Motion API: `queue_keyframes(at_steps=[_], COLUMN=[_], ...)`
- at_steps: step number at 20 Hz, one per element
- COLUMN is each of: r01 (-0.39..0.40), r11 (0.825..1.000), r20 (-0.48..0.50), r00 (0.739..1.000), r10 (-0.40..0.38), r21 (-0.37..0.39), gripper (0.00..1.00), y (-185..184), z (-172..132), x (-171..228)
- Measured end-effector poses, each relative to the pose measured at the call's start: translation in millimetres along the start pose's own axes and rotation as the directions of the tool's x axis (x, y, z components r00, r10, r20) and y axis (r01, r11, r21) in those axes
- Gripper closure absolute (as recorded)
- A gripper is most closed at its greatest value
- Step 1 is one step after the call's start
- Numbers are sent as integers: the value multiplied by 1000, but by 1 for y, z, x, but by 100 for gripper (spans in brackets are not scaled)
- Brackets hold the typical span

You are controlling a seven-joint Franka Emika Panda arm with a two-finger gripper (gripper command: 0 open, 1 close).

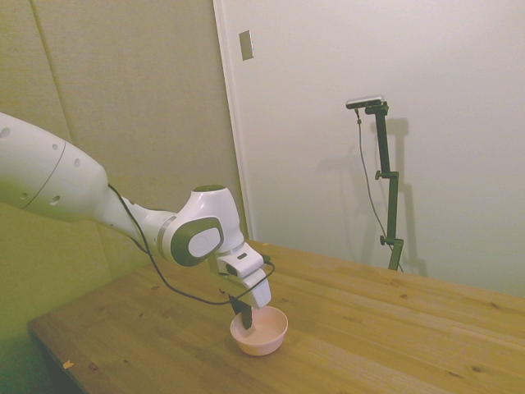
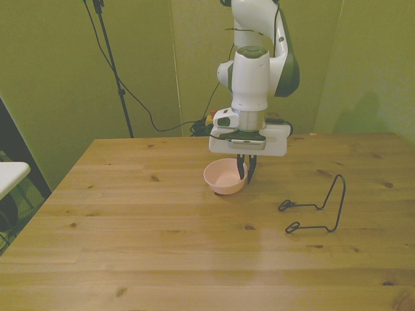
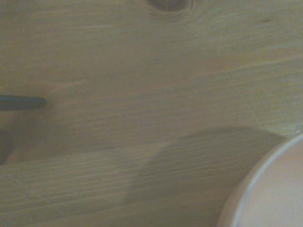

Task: Load the bowl

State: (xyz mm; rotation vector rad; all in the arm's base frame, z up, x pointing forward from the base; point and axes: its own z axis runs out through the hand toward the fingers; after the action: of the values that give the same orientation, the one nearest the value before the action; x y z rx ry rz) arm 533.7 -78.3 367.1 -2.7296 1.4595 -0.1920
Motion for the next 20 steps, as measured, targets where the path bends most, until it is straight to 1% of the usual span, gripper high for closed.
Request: queue_keyframes(at_steps=[2,4,8,10,12,14,15,16,17,19,20], r01=[5,13,23,28,35,47,78,79,84,95,102], r11=[1000,997,986,976,962,947,931,929,923,904,889], r20=[20,53,101,109,121,128,141,143,149,164,172], r00=[1000,998,994,993,990,987,981,980,977,970,965], r10=[-5,-17,-40,-53,-70,-92,-136,-139,-149,-178,-197], r21=[29,72,165,216,270,319,355,361,376,418,446], gripper=[100,100,100,100,100,100,100,100,100,100,100], y=[1,6,18,14,2,-16,-40,-41,-43,-49,-53], z=[-7,-21,-69,-96,-117,-131,-135,-136,-135,-131,-128], x=[3,8,25,32,33,32,31,32,31,31,30])
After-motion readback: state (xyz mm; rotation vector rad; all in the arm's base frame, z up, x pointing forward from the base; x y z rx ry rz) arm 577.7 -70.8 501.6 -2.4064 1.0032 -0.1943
